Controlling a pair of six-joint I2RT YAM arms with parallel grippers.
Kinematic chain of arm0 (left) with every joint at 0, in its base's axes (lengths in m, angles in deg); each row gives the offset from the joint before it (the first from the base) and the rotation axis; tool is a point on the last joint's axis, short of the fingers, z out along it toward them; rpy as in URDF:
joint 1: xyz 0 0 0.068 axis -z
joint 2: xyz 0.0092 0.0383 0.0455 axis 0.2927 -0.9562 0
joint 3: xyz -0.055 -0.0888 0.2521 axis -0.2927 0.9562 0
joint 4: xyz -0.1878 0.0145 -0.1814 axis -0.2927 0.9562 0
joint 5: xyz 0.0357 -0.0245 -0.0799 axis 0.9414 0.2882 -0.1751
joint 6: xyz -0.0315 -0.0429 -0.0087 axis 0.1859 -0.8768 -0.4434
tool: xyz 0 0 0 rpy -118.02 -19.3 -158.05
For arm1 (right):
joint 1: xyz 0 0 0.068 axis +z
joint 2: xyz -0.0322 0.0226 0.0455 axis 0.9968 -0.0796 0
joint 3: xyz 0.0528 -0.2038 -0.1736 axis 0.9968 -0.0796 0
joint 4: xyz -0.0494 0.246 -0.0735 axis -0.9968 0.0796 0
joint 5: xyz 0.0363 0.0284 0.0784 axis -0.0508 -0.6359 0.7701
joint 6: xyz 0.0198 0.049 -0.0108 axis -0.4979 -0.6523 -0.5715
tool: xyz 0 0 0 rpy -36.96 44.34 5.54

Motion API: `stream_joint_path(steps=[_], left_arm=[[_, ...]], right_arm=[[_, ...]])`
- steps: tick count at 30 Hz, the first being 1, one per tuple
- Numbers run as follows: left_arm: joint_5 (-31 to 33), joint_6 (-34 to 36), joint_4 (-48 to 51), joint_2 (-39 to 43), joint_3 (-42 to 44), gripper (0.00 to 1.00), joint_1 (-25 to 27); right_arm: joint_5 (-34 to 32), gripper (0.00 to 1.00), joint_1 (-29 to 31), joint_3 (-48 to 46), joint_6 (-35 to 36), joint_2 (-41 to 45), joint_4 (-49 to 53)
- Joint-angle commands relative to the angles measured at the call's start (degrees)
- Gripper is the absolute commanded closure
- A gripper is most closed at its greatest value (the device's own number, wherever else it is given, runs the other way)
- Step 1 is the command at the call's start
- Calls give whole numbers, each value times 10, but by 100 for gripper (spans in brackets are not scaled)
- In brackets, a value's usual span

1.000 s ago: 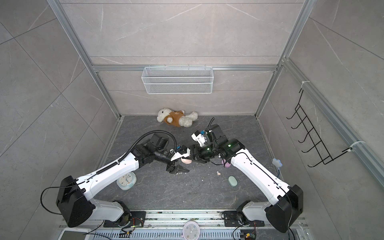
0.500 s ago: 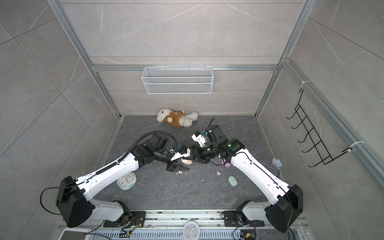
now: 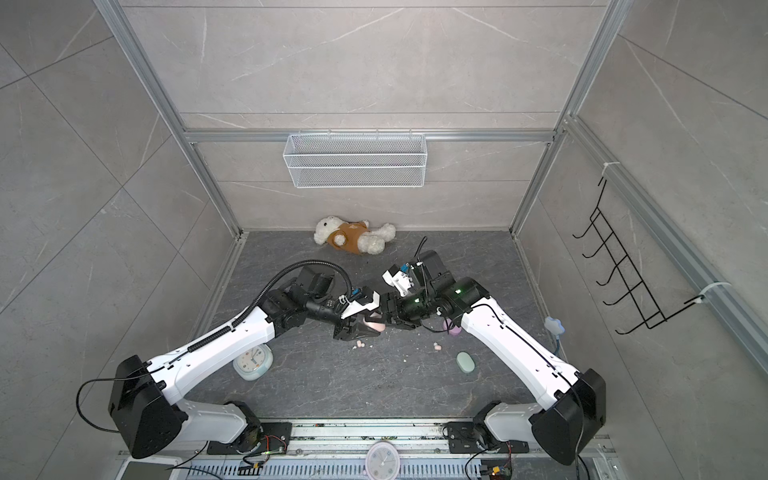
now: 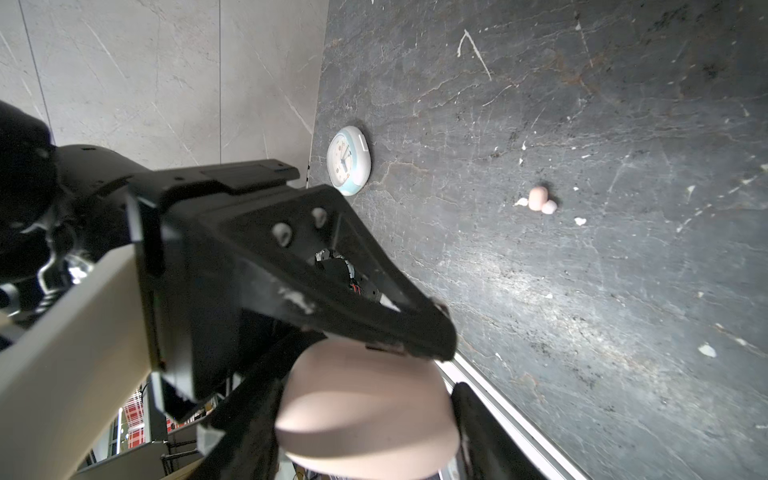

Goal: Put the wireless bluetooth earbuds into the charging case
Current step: 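Close the left gripper on the peach case held by the right gripper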

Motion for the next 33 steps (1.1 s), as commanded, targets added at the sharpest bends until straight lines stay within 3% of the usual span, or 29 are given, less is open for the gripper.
stream_joint_path(steps=[1,18,33], left_arm=[[-12,-17,-33,17,-10,44,2],[-23,15,34,-2,-23,38,6],[-23,14,31,-1,-22,48,11]], right_arm=[[1,41,2,3,16,1,16],[-3,40,3,18,3,0,9],[-4,40,3,21,-1,-2,9]])
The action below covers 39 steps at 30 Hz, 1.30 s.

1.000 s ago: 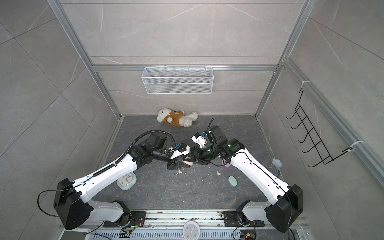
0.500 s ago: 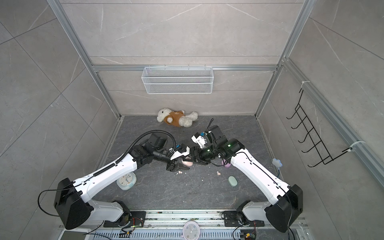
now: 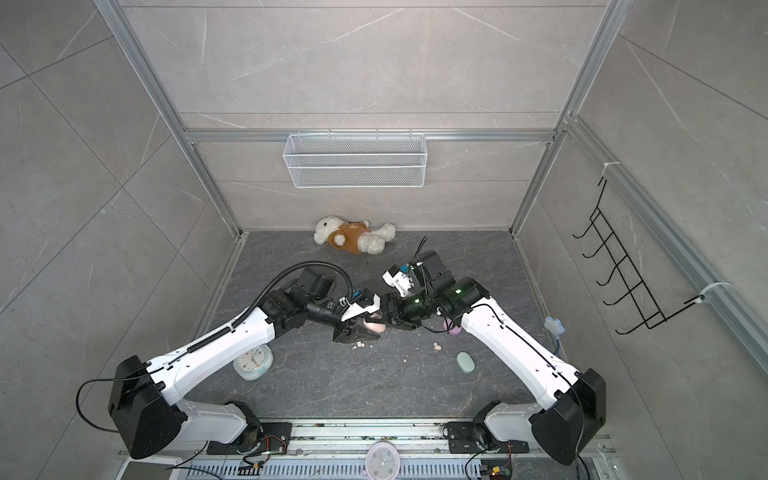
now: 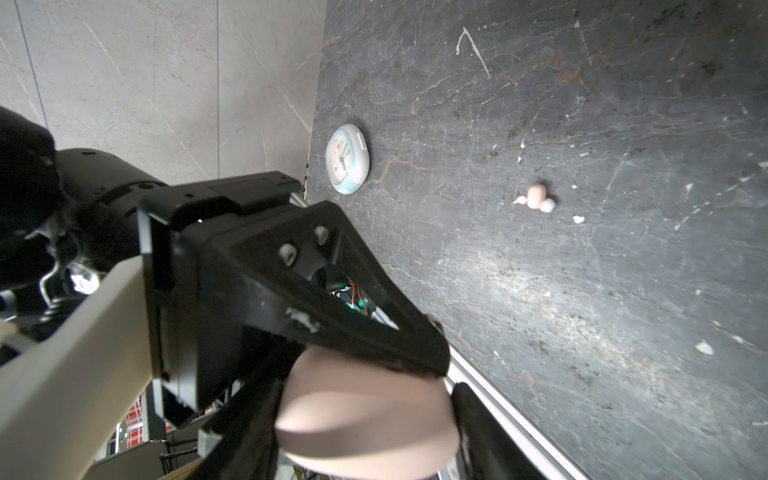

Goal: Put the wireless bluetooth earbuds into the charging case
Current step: 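Close the left gripper on the peach case held by the right gripper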

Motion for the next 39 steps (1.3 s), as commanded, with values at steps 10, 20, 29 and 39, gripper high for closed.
stream_joint_path(steps=[10,20,29,39], left_arm=[[-9,26,23,-3,-26,46,12],[-7,29,25,-5,-27,49,14],[-1,36,35,-8,-29,54,17],[12,44,45,-8,-31,51,20]], right_arm=[[-1,40,3,22,-7,-5,4],[0,40,2,22,-8,-7,4],[1,40,-1,23,-7,-8,5],[4,40,-3,25,-7,-9,8]])
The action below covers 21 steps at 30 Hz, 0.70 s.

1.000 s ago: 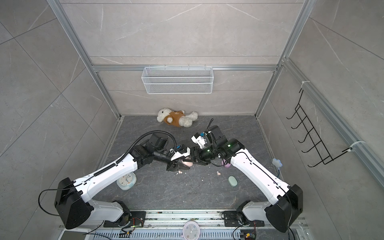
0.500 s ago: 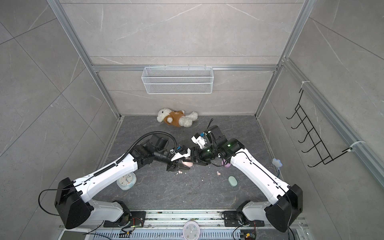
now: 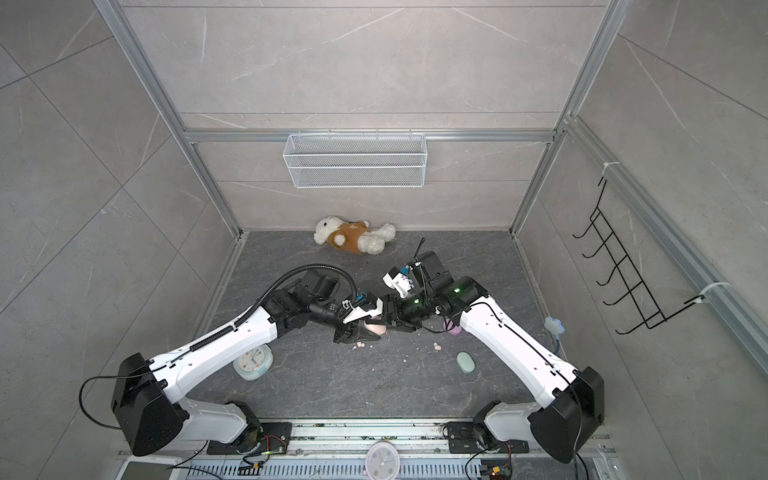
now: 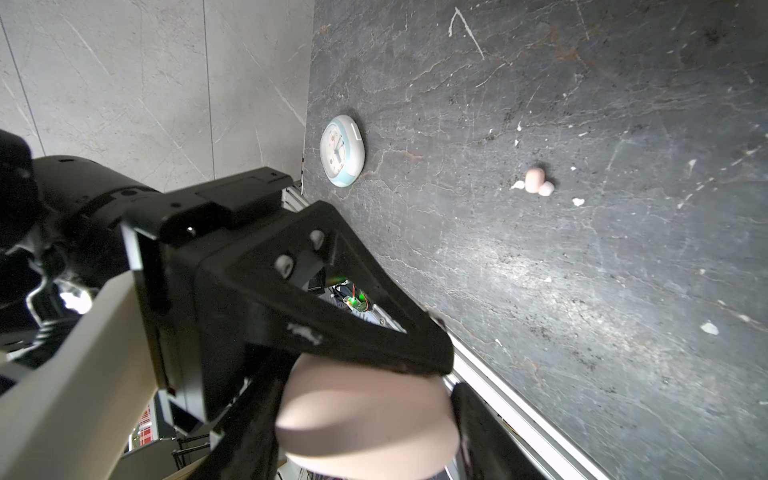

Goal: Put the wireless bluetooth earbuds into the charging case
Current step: 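Close the left gripper on the peach case held by the right gripper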

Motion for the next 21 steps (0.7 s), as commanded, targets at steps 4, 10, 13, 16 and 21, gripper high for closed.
stream_joint_path(steps=[4,10,13,16,21], left_arm=[[-10,13,17,-1,-22,53,9],[-12,10,17,-1,-24,58,8],[-14,7,17,-1,-24,59,8],[-13,6,19,-1,-24,62,9],[-13,-13,14,-2,-22,64,8]], right_arm=[[1,40,-4,20,1,-3,-9],[0,40,-4,19,1,-2,-6],[1,39,-6,19,1,0,-6],[1,36,-8,20,4,1,-2],[-3,31,-14,17,9,12,7]])
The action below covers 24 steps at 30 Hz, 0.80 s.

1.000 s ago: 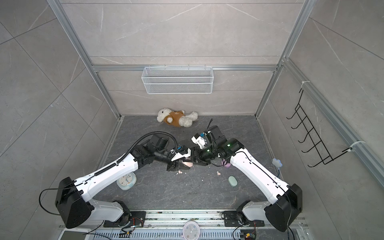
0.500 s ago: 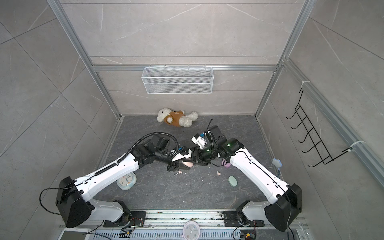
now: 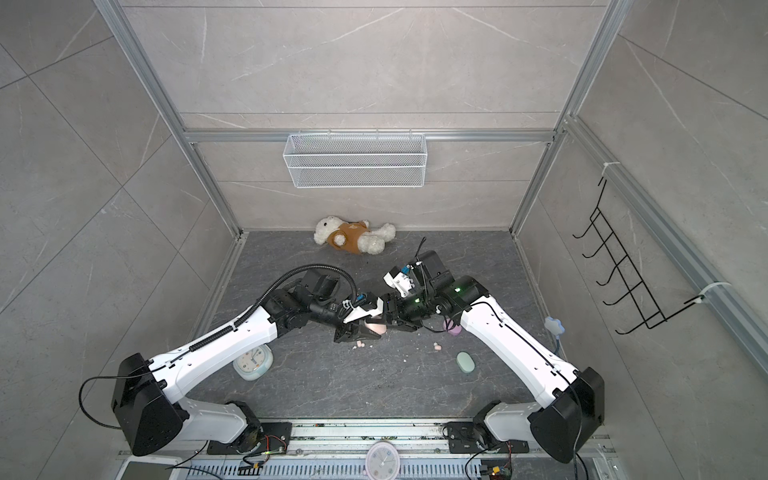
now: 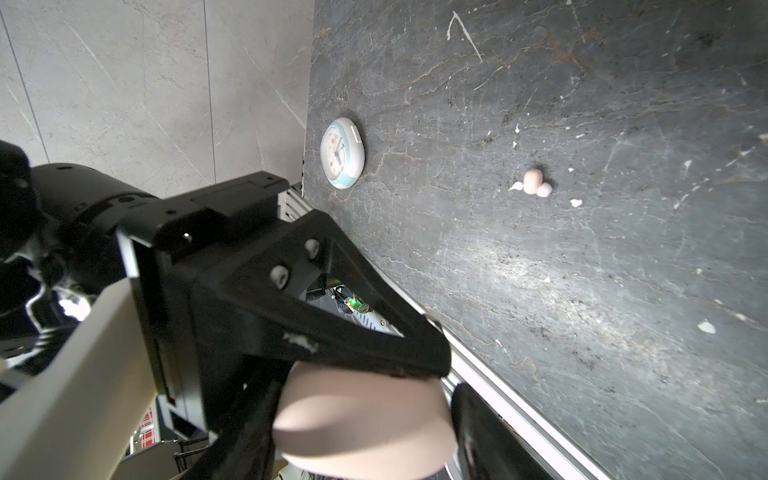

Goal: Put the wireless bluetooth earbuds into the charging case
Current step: 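Close the left gripper on the peach case held by the right gripper, then open the right gripper and draw it back from the peach case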

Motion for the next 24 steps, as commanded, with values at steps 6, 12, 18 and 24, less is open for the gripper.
stream_joint_path(steps=[6,12,18,24], left_arm=[[-18,-40,-13,7,0,65,5],[-22,-65,-35,13,14,67,4],[-35,-98,-62,20,27,68,0],[-90,-171,-137,28,47,68,-3]], right_arm=[[-6,25,-18,10,13,32,16],[-10,21,-27,9,23,46,35],[-24,19,-52,-6,43,80,71],[-82,16,-63,-16,129,129,115]])
